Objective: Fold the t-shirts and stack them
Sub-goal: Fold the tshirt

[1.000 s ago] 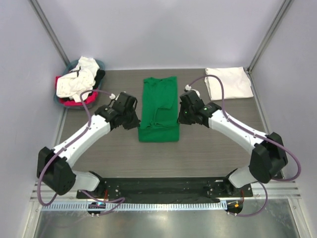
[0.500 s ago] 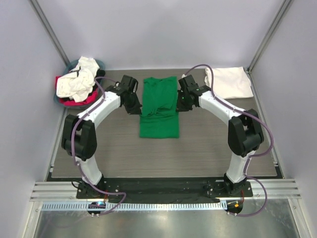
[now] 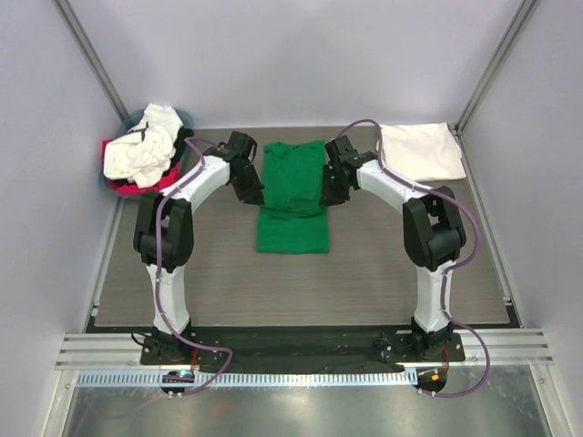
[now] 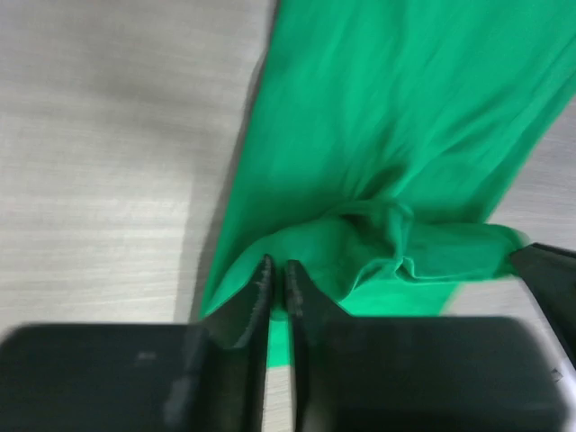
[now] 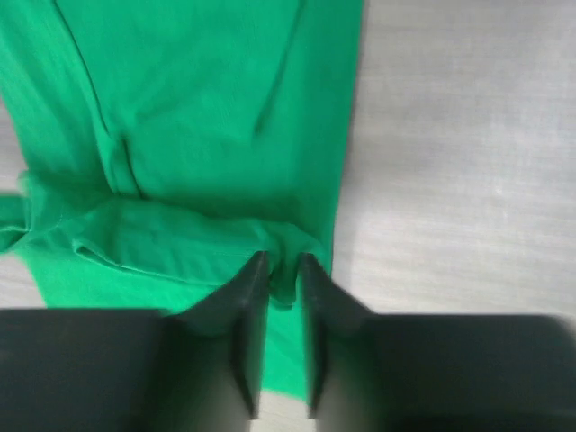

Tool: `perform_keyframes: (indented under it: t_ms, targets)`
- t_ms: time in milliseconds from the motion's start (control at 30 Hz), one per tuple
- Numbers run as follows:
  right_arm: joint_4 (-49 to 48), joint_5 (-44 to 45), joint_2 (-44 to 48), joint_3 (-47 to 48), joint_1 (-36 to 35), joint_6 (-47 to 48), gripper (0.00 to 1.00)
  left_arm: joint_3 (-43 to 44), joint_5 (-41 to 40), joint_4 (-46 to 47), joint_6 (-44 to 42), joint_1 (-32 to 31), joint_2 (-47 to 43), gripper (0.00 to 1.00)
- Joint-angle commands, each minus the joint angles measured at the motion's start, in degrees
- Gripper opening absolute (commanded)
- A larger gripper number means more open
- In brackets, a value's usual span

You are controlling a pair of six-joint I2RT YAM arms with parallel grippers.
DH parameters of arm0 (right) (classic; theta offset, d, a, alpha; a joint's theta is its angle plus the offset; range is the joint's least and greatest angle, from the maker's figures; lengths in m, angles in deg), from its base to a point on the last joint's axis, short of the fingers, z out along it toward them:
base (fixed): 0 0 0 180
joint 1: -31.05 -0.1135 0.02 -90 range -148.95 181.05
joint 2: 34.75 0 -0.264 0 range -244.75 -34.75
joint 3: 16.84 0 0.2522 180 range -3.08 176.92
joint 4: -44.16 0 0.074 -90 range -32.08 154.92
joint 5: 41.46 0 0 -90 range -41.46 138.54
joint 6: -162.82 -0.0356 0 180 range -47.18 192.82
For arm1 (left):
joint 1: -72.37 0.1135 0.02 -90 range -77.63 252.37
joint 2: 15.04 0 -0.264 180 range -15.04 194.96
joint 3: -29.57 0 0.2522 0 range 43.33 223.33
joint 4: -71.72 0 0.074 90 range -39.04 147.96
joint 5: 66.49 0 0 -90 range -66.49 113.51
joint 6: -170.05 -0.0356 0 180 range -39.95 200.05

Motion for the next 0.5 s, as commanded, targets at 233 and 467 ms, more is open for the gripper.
perform_keyframes:
  t_ms: [233, 467]
  targets:
    - [15.23, -1.85, -9.53, 32.49, 4.41, 2.23, 0.69, 37.32, 6.51, -22.16, -3.89, 6.32, 14.96, 0.36]
    - [0.94, -5.10, 9.45, -1.56, 3.18, -1.62, 0.67, 5.92, 6.69, -7.94, -2.14, 5.62, -4.37, 0.40]
